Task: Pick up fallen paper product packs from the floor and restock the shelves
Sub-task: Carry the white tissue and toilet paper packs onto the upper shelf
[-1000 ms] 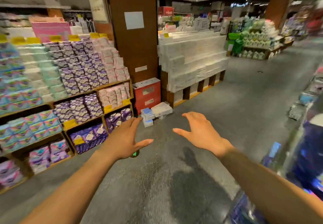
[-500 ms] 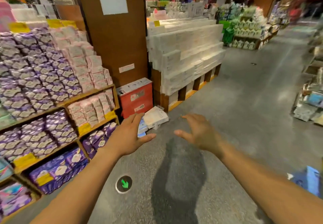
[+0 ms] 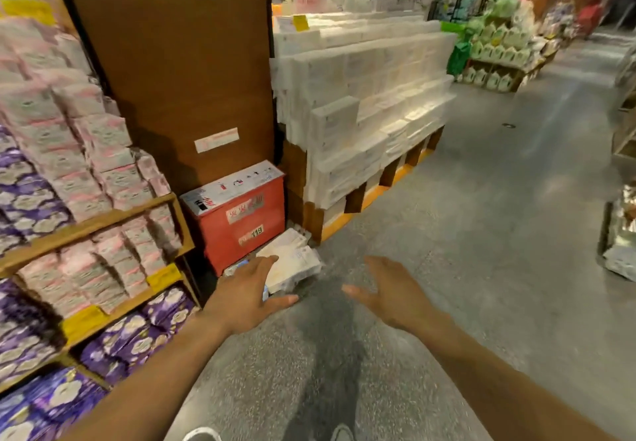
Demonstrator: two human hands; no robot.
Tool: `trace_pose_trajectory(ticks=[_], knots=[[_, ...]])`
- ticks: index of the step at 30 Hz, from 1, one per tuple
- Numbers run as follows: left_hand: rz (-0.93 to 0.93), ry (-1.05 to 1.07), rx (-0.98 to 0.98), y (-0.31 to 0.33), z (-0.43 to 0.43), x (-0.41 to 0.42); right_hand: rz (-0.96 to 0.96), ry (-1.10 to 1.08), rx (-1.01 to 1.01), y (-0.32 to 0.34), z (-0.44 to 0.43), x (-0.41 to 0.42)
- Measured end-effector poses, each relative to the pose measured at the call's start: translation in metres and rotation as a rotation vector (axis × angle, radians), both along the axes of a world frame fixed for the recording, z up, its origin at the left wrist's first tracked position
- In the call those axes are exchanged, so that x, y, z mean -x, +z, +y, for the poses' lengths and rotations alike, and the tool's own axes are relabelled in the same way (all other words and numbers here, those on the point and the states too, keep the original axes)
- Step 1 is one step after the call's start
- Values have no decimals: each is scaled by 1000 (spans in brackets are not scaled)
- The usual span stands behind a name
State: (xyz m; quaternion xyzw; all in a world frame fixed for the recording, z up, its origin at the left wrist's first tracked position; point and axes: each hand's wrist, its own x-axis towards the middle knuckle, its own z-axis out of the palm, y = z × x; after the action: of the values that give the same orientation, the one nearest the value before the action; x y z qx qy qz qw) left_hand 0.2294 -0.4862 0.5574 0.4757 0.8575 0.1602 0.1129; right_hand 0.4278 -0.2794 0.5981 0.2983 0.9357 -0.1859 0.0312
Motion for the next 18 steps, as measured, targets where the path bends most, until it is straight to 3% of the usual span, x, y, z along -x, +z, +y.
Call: trace_pose_trajectory(ticks=[10, 18], knots=[[-113, 173, 10, -72, 142, 175, -124, 169, 38, -28, 187, 227], [-157, 268, 48, -137, 222, 304, -205, 204, 55, -117, 273, 371]])
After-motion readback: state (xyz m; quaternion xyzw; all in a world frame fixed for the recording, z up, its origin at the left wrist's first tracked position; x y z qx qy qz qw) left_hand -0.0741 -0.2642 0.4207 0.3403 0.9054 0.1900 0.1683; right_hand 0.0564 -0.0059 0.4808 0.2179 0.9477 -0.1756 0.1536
